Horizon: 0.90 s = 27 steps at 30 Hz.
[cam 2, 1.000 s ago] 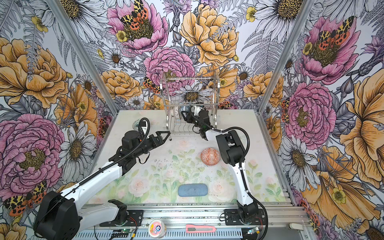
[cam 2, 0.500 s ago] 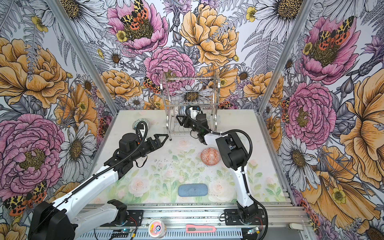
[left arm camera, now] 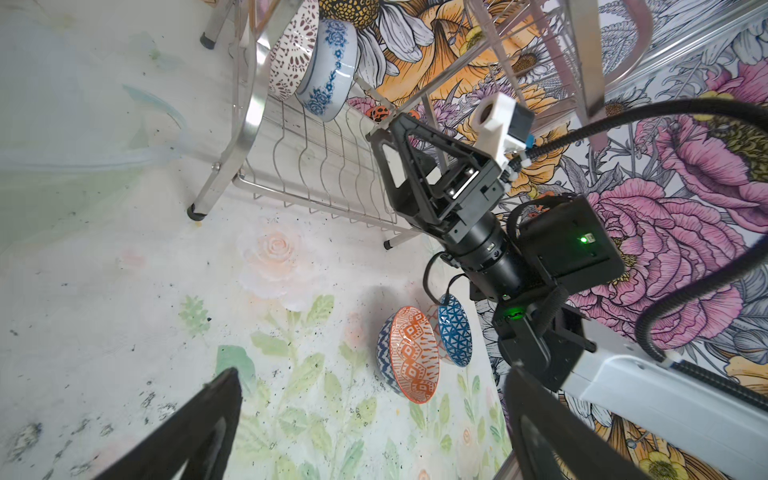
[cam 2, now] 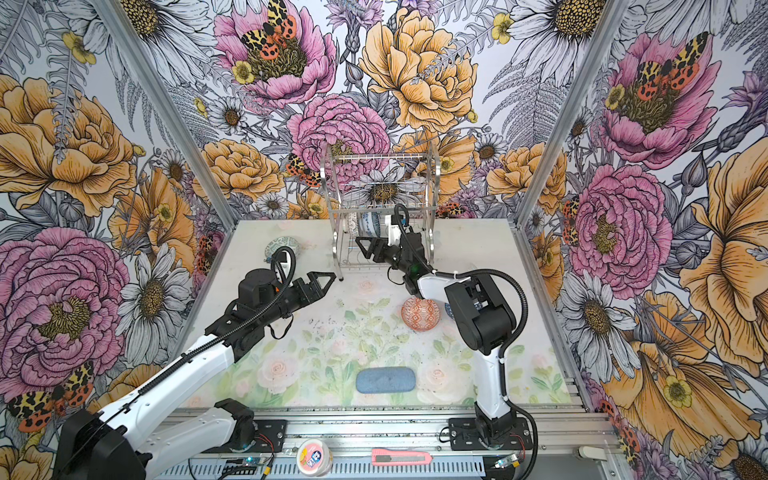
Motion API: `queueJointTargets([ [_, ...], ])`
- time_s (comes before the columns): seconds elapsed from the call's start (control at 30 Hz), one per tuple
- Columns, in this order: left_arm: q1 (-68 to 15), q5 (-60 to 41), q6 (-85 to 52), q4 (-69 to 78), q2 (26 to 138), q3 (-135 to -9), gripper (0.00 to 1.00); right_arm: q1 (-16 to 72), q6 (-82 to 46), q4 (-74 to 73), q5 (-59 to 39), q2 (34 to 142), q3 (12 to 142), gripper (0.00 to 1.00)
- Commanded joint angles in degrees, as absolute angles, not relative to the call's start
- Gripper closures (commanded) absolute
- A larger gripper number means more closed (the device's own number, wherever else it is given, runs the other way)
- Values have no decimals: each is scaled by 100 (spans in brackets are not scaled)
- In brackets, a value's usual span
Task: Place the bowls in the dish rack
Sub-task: 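Lower the left gripper onto the orange bowl rim while the right gripper swings over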
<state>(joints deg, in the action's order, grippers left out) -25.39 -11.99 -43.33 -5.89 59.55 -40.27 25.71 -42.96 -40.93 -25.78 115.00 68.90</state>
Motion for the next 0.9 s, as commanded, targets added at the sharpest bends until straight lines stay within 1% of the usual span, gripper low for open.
queueJointTargets([
  [0.0,-2501,-935,-4175,-1008,5863,-4205,1,2697,-4019,-4094,-2687,11073,6659,18],
  [0.1,-2431,-890,-4163,-1219,5874,-4242,1,2770,-3951,-4015,-2701,10847,6432,15],
  [0.2,-2339,-560,-4127,-1784,5937,-4411,1,2818,-3857,-3913,-2707,10598,6198,12],
  [0.27,-2226,-493,-4064,-2073,5999,-4521,1,2844,-3791,-3840,-2699,10424,6045,7],
  [0.33,-2076,-440,-4005,-2286,6029,-4574,1,2878,-3714,-3736,-2705,10247,5901,4],
  [0.37,-1983,-365,-3964,-2387,6031,-4597,1,2894,-3671,-3680,-2705,10160,5839,1],
  [0.53,-1185,-284,-3820,-2683,6265,-4702,1,2986,-3437,-3244,-2740,9708,5611,1],
  [0.63,-846,-17,-3647,-2671,6615,-4848,1,3111,-3180,-2804,-2717,9398,5562,1],
  [0.87,-484,222,-3191,-2814,8111,-5807,1,3665,-2039,-1243,-1955,8660,5707,1],
])
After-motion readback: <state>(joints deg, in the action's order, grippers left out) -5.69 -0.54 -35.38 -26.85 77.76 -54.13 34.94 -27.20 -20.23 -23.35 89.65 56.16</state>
